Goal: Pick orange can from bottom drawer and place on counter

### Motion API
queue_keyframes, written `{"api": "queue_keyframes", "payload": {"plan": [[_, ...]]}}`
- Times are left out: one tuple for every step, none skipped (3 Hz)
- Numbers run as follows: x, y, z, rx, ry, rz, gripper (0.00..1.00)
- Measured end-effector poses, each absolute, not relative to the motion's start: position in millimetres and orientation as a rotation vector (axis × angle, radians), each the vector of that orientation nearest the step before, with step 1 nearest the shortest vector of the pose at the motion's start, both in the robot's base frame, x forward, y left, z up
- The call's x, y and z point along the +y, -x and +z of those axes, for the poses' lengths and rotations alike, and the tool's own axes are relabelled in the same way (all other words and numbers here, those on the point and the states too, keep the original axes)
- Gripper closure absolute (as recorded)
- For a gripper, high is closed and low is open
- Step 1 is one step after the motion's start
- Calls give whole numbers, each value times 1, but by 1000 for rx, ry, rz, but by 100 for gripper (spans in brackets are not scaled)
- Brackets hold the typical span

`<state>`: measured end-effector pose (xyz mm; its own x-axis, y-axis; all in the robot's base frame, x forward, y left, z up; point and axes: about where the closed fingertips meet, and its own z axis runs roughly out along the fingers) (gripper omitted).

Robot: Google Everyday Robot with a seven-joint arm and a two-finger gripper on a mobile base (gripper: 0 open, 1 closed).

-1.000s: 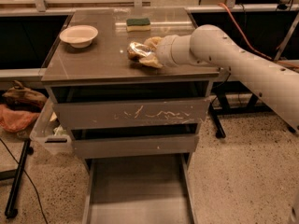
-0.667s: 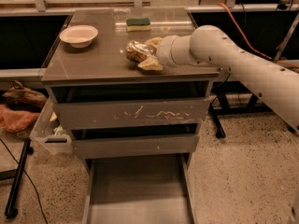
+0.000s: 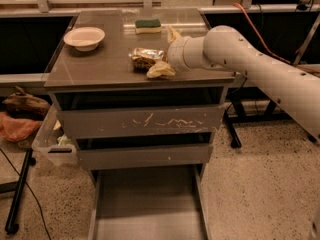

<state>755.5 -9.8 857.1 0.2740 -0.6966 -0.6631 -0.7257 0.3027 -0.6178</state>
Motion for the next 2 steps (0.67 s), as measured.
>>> {"api": "queue_keyframes", "payload": {"plan": [[-10,-756,862,1434,1405,32,0],[-10,-756,863,1433,1405,32,0]]}}
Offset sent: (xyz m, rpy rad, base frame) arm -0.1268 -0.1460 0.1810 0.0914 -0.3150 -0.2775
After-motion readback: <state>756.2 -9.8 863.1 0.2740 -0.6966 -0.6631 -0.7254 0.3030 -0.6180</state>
